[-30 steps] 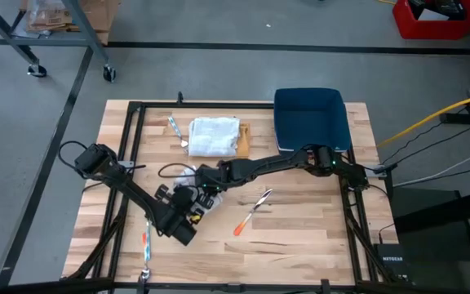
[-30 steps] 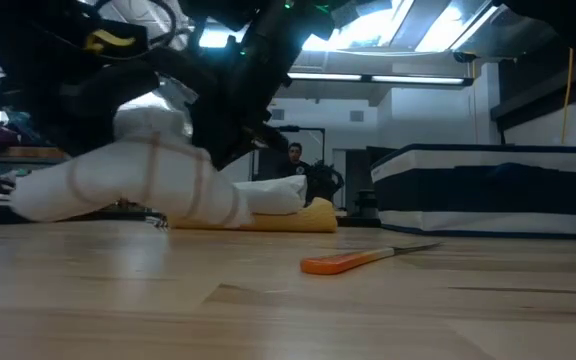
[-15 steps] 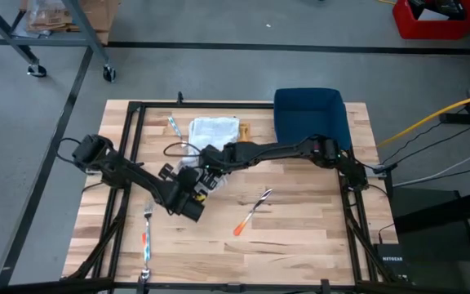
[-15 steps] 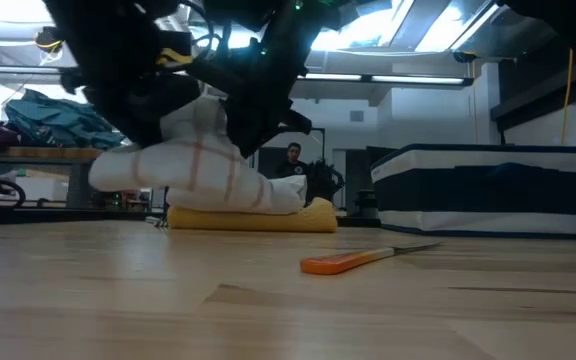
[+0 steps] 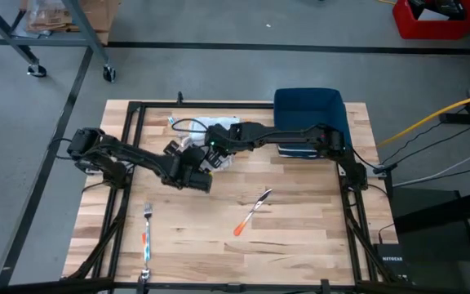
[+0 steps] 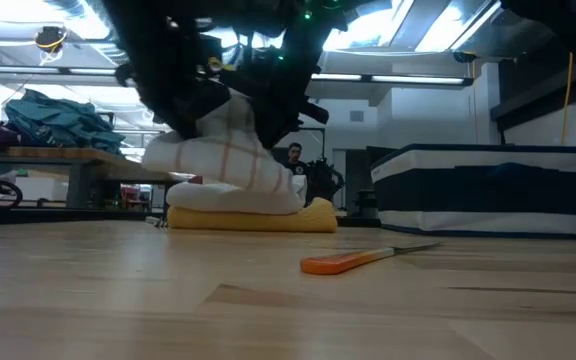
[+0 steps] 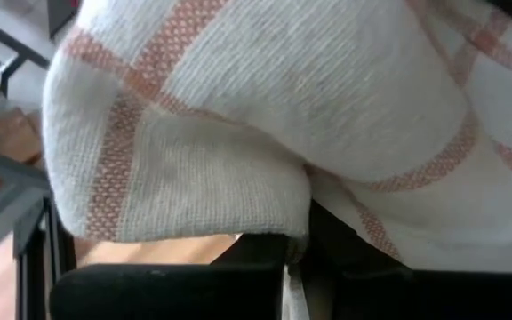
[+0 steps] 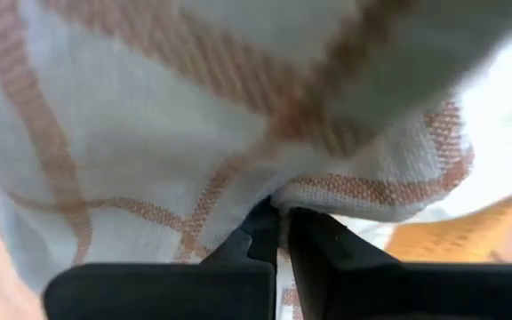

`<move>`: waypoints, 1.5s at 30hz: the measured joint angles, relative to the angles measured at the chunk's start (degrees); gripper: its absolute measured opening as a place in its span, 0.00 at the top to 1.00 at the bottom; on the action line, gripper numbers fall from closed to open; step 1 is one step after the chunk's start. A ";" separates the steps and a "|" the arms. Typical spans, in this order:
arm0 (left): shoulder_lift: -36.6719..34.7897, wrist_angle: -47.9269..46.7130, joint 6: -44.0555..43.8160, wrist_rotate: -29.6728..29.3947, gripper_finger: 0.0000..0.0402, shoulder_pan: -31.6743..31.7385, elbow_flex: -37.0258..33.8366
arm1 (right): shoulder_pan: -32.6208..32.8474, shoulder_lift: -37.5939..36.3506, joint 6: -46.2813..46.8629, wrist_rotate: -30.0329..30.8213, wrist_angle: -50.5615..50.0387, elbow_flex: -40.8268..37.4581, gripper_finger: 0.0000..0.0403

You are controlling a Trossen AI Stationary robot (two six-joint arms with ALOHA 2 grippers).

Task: Fold towel
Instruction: Stack the folded white patterned towel on top of the white patterned towel

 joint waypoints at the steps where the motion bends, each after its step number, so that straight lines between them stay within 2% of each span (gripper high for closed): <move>1: -0.10 1.32 2.36 0.00 0.99 1.07 0.00 | -0.49 -0.04 -0.06 0.00 -0.34 0.00 0.95; 8: -0.28 11.27 18.89 0.14 0.98 8.79 0.00 | -4.17 -0.26 -1.25 1.36 -2.45 0.00 0.95; 14: -0.29 18.46 26.83 4.37 0.99 15.00 0.00 | -7.01 -0.26 -1.69 0.26 -2.04 0.00 0.95; 23: -0.28 20.82 28.16 12.82 0.94 21.93 -0.13 | -10.35 -0.11 -1.68 -0.13 -1.16 0.00 0.95; 30: -0.27 20.43 29.12 13.33 0.89 24.20 -0.48 | -12.09 0.90 -4.18 -0.29 -0.02 -0.04 0.94; 33: -0.25 20.03 29.98 13.33 0.86 24.92 -0.48 | -12.43 1.26 -4.27 -0.70 -0.86 -0.04 0.89; 38: -0.24 19.86 30.08 13.28 0.78 25.99 -0.48 | -12.46 1.49 -4.41 0.06 -0.69 -0.04 0.73; 45: -0.24 17.34 29.86 13.09 0.69 27.55 -0.50 | -12.46 1.49 -4.44 4.12 -0.69 -0.04 0.56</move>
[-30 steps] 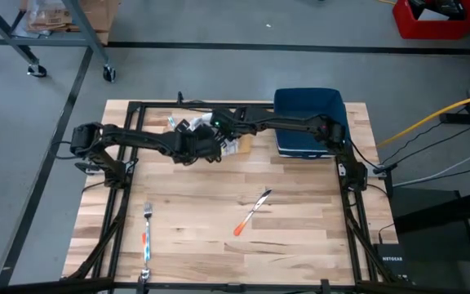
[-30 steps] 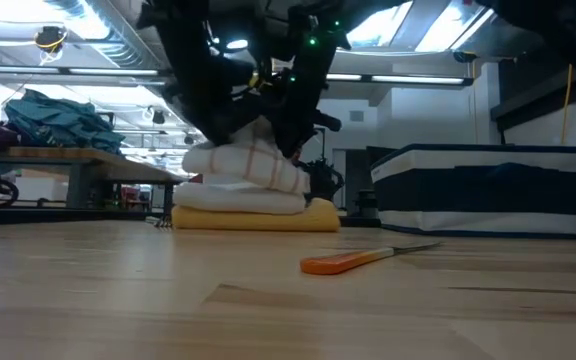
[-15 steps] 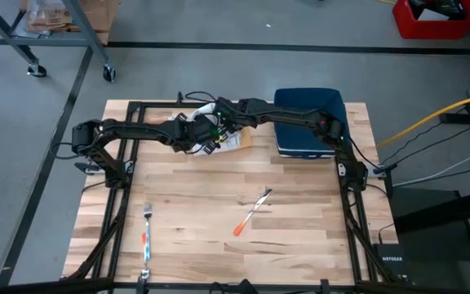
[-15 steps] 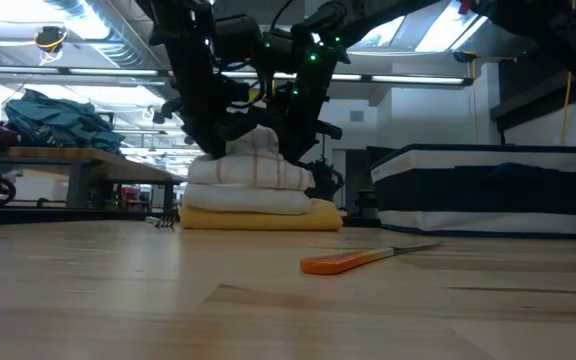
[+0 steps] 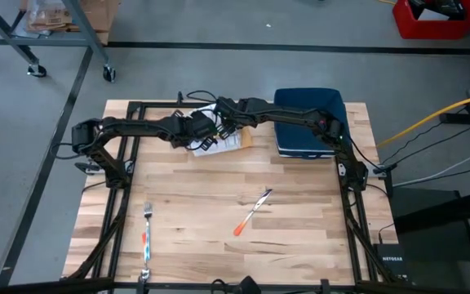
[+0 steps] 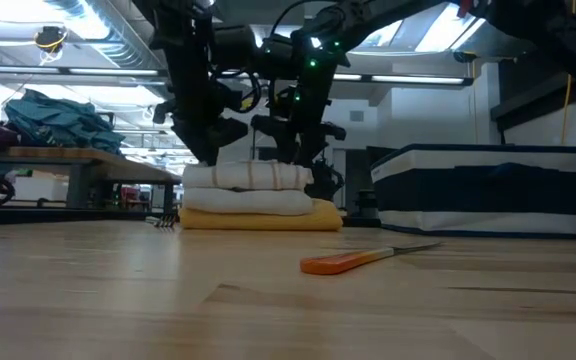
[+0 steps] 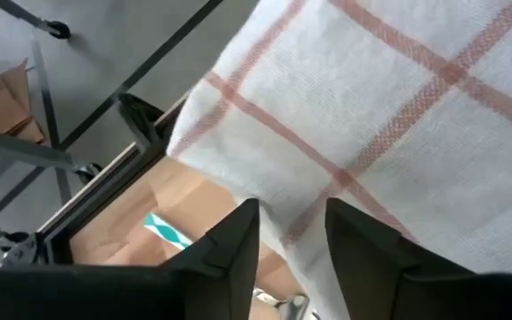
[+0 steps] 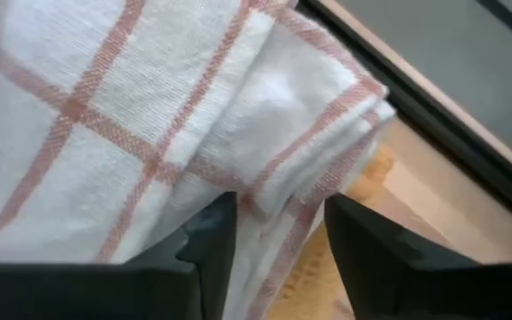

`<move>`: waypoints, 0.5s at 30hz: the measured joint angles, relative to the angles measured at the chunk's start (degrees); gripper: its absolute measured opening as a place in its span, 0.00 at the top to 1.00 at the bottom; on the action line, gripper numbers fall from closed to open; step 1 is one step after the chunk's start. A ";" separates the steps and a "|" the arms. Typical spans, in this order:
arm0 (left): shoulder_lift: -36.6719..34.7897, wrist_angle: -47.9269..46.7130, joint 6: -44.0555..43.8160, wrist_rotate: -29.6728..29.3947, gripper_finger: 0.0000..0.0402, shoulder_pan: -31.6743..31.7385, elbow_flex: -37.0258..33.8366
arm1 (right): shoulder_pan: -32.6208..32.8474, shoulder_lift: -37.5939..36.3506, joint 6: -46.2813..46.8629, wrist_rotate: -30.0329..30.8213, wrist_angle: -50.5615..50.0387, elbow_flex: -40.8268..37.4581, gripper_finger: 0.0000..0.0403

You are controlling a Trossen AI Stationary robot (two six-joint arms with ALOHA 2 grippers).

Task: Fold towel
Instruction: Stack the folded white patterned towel on top of the white patterned towel

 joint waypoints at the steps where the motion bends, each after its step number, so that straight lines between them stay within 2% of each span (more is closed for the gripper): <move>1: 0.00 0.17 0.00 0.00 0.69 0.24 0.01 | 0.00 0.00 -0.01 0.41 -0.02 0.00 0.56; 8: -3.00 1.37 3.70 -0.73 0.73 0.76 1.92 | -0.32 -0.32 -5.70 3.75 0.03 0.16 0.54; 15: -4.57 9.74 9.87 -0.30 0.75 0.66 2.08 | -0.39 -0.58 -6.93 3.96 -0.98 6.32 0.54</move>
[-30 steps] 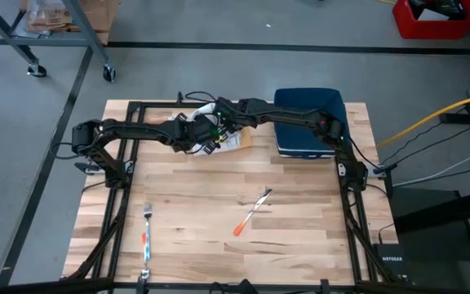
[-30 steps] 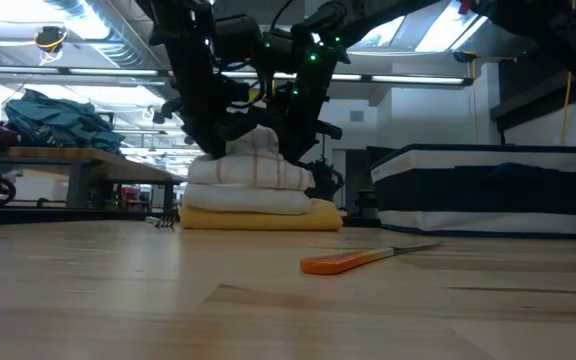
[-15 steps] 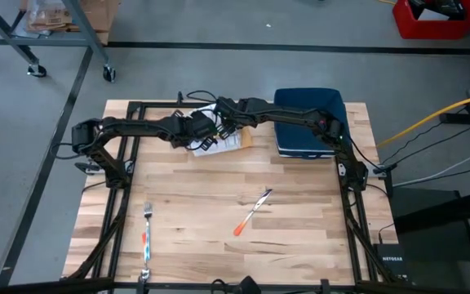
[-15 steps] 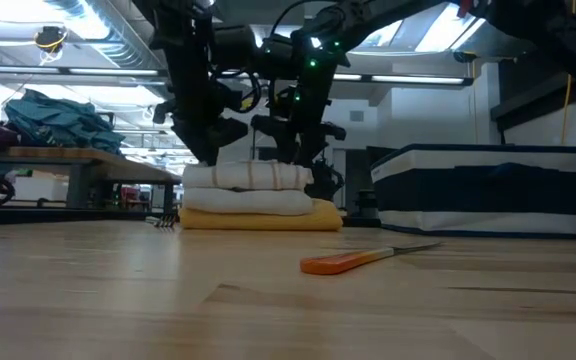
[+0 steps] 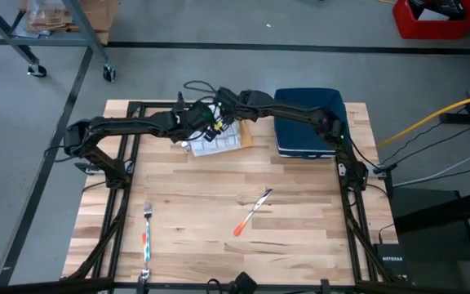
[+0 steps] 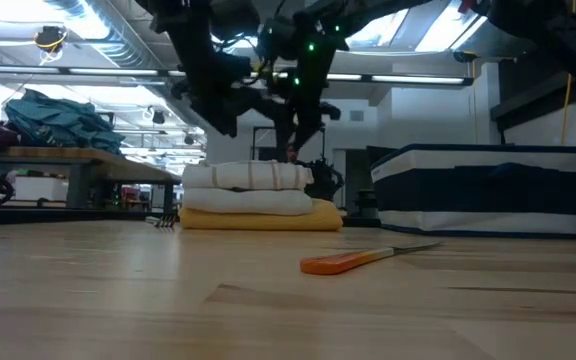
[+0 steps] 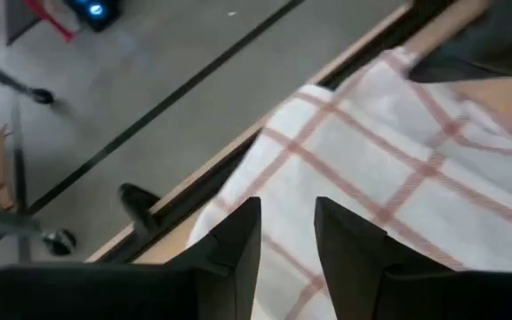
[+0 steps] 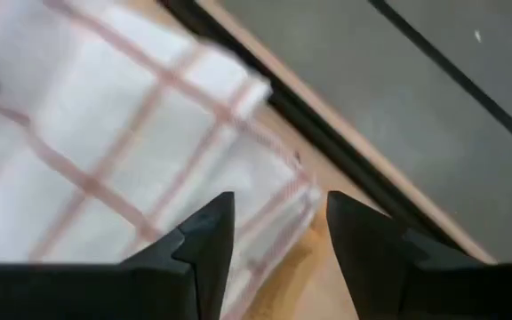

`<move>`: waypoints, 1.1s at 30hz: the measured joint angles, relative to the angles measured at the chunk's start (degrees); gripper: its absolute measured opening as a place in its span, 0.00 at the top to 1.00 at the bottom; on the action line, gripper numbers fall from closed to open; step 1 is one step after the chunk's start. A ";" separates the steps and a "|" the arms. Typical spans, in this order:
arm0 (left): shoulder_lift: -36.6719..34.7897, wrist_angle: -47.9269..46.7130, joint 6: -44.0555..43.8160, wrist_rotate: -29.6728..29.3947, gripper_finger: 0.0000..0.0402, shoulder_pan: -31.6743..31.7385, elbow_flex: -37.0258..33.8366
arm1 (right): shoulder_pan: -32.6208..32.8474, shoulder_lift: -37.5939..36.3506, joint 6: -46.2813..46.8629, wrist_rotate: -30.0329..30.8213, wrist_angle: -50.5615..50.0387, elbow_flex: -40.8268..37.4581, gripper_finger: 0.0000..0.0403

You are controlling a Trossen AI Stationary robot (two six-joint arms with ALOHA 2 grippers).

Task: Fold towel
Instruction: Stack the folded white patterned towel on top of the white patterned towel

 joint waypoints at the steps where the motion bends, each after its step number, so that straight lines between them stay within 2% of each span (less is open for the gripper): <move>1: 0.02 0.56 0.52 0.78 0.75 0.02 -0.02 | 0.01 -0.10 -0.41 -1.03 0.11 0.97 0.54; 10: 1.68 0.30 0.13 2.58 0.75 0.35 -0.13 | 0.02 1.73 -1.96 -5.31 0.68 1.77 0.54; 18: 10.09 -0.24 -0.70 3.40 0.75 1.37 -0.41 | -0.26 7.85 -1.95 -4.43 0.79 1.75 0.54; 24: 14.60 7.90 -2.16 3.27 0.75 2.19 -5.00 | -1.10 10.79 -0.03 -5.08 2.31 -0.48 0.54; 28: 16.45 13.93 -1.48 2.42 0.75 1.79 -7.88 | -0.98 11.02 0.12 -1.67 1.66 -1.82 0.54; 33: 16.41 17.05 -3.27 2.67 0.75 1.68 -10.22 | -0.90 11.07 -0.15 0.20 2.03 -2.06 0.54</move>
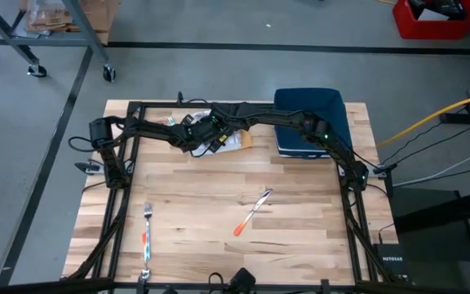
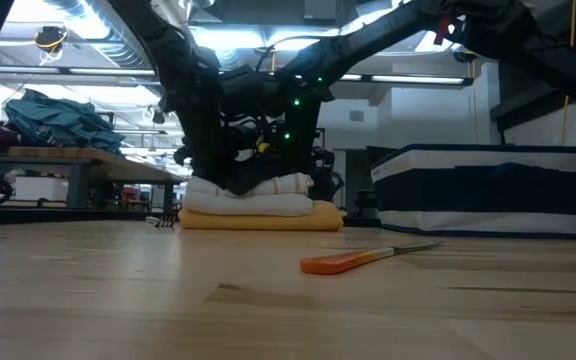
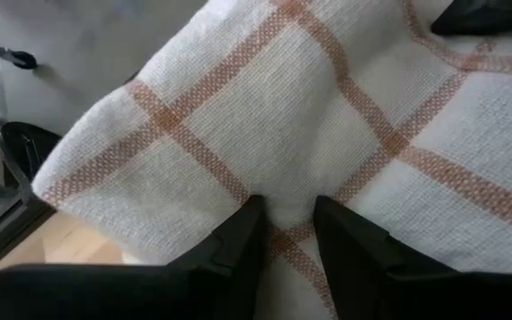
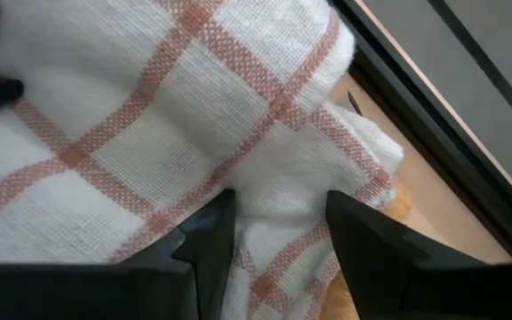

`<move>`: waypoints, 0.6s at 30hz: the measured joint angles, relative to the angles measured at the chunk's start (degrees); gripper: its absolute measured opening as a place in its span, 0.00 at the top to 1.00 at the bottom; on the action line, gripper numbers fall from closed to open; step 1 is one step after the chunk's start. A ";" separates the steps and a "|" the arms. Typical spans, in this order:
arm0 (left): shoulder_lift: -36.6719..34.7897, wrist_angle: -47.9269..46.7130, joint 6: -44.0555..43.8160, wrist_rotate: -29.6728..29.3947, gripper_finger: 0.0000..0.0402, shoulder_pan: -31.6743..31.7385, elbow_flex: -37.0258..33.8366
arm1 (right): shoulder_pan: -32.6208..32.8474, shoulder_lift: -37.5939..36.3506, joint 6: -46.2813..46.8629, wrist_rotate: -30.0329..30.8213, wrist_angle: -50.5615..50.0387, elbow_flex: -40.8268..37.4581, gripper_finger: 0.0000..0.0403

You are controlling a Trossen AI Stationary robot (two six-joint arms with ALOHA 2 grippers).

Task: Fold towel
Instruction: Stack the folded white patterned towel on top of the white patterned towel

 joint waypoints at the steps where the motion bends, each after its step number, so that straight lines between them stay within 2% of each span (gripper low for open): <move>1: -0.39 -0.14 0.35 0.15 0.75 0.03 -0.01 | 0.00 0.00 -0.01 -0.13 0.08 -0.01 0.54; 7: -6.00 -2.24 4.09 2.41 0.75 -0.04 -0.36 | -0.07 0.40 -0.72 -2.24 -2.32 3.24 0.54; 16: -19.02 -6.23 7.94 6.05 0.75 -0.33 -0.27 | 0.57 0.57 -2.05 -2.60 -15.14 17.37 0.54; 18: -20.78 -7.60 7.94 6.06 0.75 -0.42 -0.27 | 1.20 0.19 -2.00 -4.65 -16.31 18.86 0.54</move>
